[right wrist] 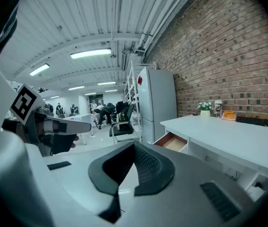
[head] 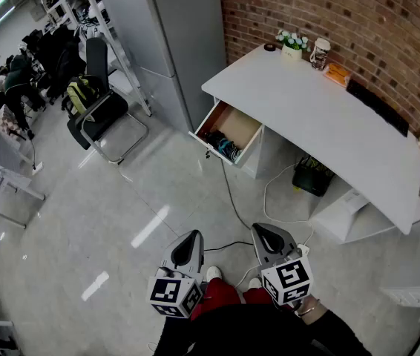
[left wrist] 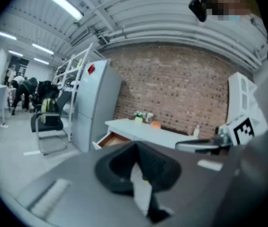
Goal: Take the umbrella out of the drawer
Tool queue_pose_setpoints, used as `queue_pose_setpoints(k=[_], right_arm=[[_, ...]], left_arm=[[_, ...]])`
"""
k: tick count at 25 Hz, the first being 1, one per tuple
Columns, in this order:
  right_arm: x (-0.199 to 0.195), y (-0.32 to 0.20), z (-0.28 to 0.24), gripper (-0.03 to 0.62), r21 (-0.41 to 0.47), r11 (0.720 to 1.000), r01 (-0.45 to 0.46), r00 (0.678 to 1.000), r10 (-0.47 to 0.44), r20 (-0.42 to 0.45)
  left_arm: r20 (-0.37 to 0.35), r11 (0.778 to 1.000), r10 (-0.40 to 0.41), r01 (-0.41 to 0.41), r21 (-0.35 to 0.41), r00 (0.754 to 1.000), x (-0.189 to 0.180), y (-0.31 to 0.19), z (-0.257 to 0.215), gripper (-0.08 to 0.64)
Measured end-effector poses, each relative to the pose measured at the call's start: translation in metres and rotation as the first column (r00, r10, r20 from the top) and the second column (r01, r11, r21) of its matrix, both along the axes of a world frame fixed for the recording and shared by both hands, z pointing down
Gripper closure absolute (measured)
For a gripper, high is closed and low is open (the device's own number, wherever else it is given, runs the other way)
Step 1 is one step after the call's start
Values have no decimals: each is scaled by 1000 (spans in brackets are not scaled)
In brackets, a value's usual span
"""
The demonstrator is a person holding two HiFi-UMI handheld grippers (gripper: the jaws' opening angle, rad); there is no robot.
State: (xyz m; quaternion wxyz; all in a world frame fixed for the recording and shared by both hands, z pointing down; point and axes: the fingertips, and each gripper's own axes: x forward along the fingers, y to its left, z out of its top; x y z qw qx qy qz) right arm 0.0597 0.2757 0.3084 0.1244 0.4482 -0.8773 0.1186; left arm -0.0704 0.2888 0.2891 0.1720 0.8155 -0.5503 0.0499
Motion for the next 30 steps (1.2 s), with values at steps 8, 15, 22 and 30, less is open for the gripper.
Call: queue_pose_setpoints(k=[8, 15, 22, 30], right_arm=[[-23, -23, 12, 594, -25, 998, -49, 998, 50, 23], [-50, -44, 21, 594, -53, 989, -141, 990, 142, 19], [-69, -45, 32, 594, -88, 978, -189, 982, 188, -14], [-64, -70, 35, 594, -106, 966, -237, 971, 236, -23]], left_arm=[[21, 999, 29, -30, 19, 999, -41, -28, 2, 557], [30, 995, 90, -91, 33, 996, -82, -49, 3, 557], [22, 995, 95, -96, 19, 995, -117, -65, 14, 555], [5, 998, 66, -66, 3, 998, -134, -94, 22, 555]])
